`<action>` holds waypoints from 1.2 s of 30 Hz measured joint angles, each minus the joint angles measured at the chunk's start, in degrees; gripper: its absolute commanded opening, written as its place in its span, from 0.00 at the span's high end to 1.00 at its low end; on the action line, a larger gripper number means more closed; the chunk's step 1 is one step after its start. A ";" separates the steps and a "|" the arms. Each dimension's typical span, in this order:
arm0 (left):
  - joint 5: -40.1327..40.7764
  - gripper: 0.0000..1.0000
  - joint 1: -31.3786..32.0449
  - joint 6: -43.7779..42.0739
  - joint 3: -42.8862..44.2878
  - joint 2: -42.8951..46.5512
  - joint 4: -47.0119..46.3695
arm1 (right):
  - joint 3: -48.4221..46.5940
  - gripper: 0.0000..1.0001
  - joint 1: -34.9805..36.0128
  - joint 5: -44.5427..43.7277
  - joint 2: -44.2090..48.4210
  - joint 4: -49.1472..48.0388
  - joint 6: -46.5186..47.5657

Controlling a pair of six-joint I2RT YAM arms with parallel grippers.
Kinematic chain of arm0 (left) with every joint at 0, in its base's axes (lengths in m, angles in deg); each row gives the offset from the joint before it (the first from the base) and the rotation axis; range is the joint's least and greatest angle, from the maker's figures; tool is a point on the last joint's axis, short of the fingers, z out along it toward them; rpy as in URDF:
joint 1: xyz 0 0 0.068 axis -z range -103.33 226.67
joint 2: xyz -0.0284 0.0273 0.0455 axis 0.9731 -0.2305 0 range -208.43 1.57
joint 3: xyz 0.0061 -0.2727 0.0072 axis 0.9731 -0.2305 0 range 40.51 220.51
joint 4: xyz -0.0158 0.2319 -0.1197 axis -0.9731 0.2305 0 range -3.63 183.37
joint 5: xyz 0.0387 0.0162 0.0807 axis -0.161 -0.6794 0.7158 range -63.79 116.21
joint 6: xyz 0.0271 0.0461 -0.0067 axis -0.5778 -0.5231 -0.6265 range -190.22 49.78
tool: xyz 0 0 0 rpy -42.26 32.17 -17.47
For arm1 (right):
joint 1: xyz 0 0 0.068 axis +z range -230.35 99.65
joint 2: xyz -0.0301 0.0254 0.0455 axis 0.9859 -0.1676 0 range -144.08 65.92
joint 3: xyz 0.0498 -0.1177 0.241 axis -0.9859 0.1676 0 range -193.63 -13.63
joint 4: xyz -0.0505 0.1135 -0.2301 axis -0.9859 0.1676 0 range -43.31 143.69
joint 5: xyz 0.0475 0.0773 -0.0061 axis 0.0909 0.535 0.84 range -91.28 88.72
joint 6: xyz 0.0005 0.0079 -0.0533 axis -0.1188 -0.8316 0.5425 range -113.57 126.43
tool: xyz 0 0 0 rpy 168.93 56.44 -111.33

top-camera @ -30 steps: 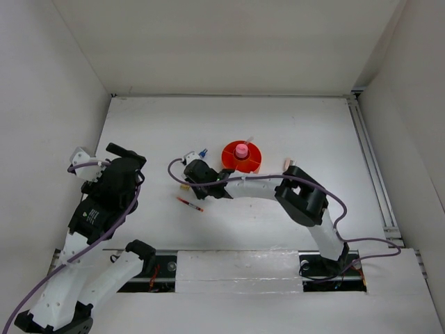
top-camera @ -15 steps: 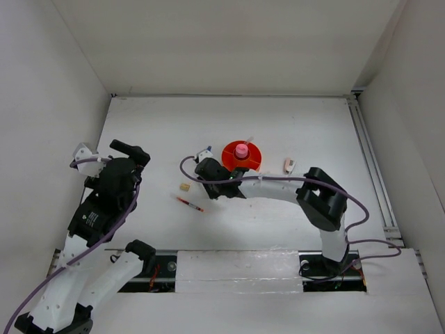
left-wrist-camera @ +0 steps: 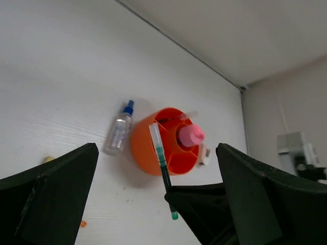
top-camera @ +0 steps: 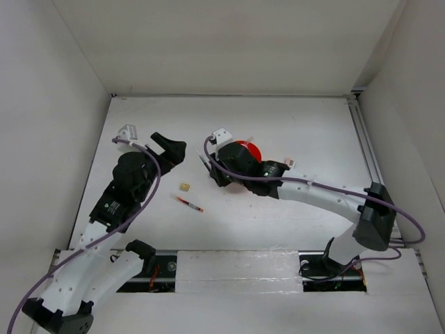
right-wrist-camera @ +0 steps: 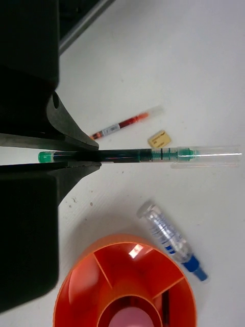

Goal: Sort the stationery into containers
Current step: Place the pen in the storage box.

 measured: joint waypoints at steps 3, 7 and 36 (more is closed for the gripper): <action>-7.45 0.00 0.02 -0.72 -2.73 -1.88 -6.03 | 1.84 1.00 0.00 0.68 5.51 -1.14 0.00; -15.85 0.00 0.04 -0.68 -5.05 -3.02 -12.09 | 3.08 1.00 0.00 1.29 11.98 -2.54 -0.04; -32.96 1.00 0.33 2.10 -10.67 -8.33 -32.35 | 6.01 1.00 -0.04 8.15 15.69 -7.48 -0.07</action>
